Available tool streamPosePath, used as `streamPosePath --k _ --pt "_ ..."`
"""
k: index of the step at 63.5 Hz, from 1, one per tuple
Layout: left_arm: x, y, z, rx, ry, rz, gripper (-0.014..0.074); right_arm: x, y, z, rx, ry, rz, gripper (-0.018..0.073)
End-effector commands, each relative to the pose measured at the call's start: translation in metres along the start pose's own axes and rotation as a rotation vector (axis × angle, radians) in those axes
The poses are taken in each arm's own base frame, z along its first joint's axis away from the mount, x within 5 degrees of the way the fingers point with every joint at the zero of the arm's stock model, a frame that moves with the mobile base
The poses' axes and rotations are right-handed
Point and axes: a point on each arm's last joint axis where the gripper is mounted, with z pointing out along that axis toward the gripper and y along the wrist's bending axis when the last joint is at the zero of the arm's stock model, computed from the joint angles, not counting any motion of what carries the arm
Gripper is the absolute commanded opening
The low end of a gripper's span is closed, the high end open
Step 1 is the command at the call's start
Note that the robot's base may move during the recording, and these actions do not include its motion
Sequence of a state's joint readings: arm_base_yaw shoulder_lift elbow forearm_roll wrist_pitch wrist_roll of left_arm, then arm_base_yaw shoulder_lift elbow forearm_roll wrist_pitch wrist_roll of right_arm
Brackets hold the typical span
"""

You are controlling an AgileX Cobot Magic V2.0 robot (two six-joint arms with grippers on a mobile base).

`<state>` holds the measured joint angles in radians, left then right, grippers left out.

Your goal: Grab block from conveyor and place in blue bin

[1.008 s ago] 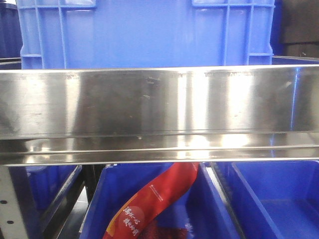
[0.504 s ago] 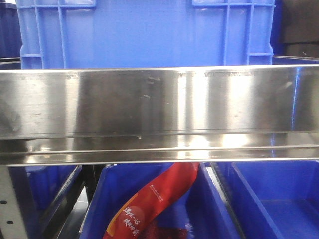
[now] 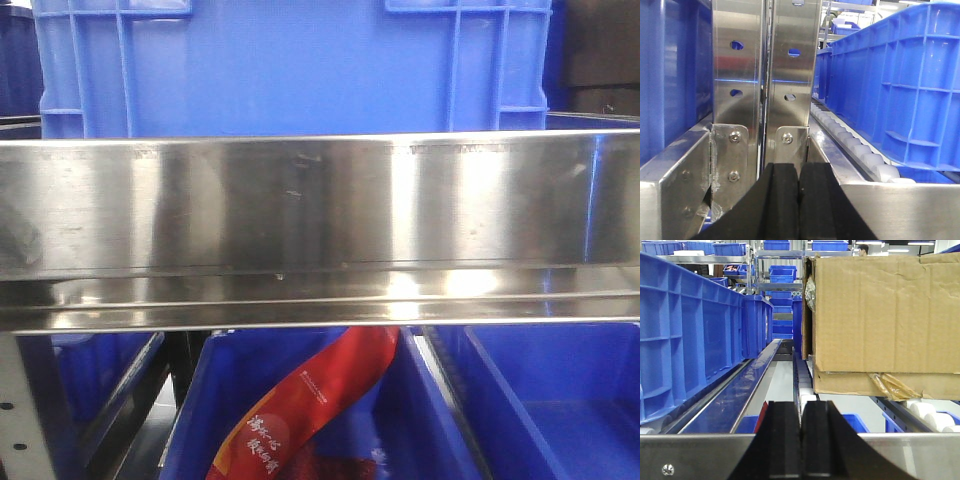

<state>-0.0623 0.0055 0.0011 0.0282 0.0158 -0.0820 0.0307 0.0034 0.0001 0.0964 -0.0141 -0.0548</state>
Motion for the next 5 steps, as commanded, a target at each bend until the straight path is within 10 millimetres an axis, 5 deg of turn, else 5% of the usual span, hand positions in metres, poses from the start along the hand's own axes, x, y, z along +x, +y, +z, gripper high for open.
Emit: streamPosePath --k 1,5 --pt "-0.0021 -0.0005 -0.0005 0.008 -0.022 -0.013 -0.0111 -0.0018 -0.0003 -0.0003 0.005 -0.021 -0.008 -0.0168" --pt "-0.0021 -0.0005 -0.0005 0.008 -0.022 -0.013 -0.0111 -0.0018 -0.0003 -0.0003 0.005 -0.021 -0.008 -0.0168"
